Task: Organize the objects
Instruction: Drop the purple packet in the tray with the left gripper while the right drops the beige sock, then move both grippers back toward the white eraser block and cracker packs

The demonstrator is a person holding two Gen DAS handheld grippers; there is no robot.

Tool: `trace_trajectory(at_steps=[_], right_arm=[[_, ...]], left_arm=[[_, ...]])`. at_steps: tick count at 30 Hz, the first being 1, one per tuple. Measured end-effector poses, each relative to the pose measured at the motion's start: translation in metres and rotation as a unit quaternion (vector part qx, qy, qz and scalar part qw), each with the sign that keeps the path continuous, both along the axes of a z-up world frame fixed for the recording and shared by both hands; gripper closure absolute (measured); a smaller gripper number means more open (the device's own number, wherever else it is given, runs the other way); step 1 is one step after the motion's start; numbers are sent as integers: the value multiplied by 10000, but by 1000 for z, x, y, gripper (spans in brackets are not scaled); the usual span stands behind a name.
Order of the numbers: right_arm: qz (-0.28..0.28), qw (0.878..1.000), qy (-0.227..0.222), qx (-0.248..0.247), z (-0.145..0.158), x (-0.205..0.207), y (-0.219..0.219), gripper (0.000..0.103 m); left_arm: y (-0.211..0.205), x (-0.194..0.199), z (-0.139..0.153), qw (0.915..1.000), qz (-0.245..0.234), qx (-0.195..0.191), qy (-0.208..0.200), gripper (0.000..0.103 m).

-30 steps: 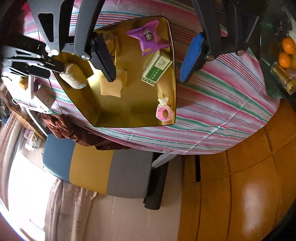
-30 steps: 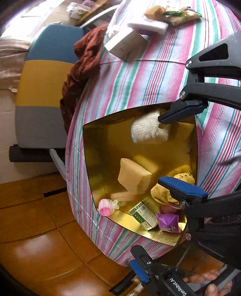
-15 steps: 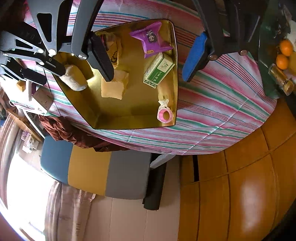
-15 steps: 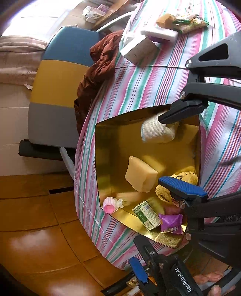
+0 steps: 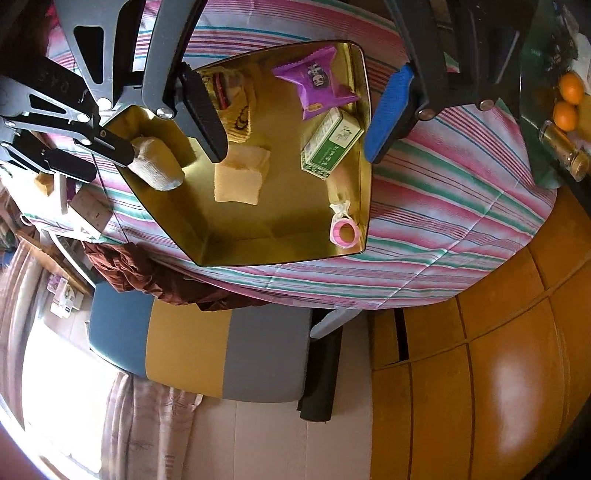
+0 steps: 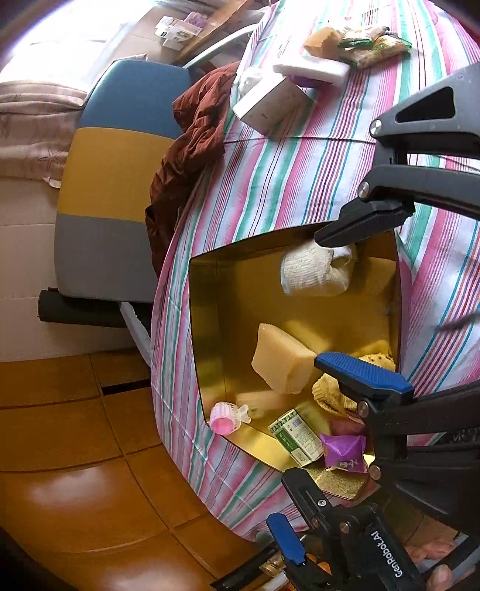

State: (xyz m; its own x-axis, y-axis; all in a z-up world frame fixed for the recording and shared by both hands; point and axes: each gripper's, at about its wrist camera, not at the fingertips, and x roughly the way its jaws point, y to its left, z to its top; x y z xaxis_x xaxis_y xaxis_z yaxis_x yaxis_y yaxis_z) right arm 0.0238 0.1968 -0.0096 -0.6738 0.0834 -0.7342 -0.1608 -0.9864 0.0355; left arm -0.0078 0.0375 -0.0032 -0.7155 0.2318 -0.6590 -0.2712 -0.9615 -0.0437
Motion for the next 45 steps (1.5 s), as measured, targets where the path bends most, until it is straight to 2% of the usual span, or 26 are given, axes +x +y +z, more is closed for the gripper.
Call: trace_trajectory(at_steps=[12, 21, 27, 33, 38, 42, 45], right_arm=[[-348, 9994, 3, -39, 2, 9, 34, 43], [-1071, 9938, -128, -261, -2, 28, 103, 43], [-1793, 9826, -195, -451, -1, 52, 166, 43], [-2591, 9646, -119, -481, 8, 83, 231, 43], [-3332, 9410, -11, -590, 9, 108, 291, 43], [-3931, 9153, 106, -870, -1, 130, 333, 43], [-4382, 8885, 205, -1347, -15, 150, 356, 43]], left_arm=[[27, 4, 3, 9991, -400, -166, 9, 26], [59, 6, 4, 9962, -827, -289, 31, 26], [85, 11, 3, 9919, -1222, -359, 25, 26], [111, 16, -1, 9866, -1573, -441, -35, 26], [130, 20, -3, 9816, -1843, -498, -88, 25], [150, 24, 1, 9763, -2101, -501, -96, 23], [172, 27, 4, 9708, -2341, -521, -82, 22]])
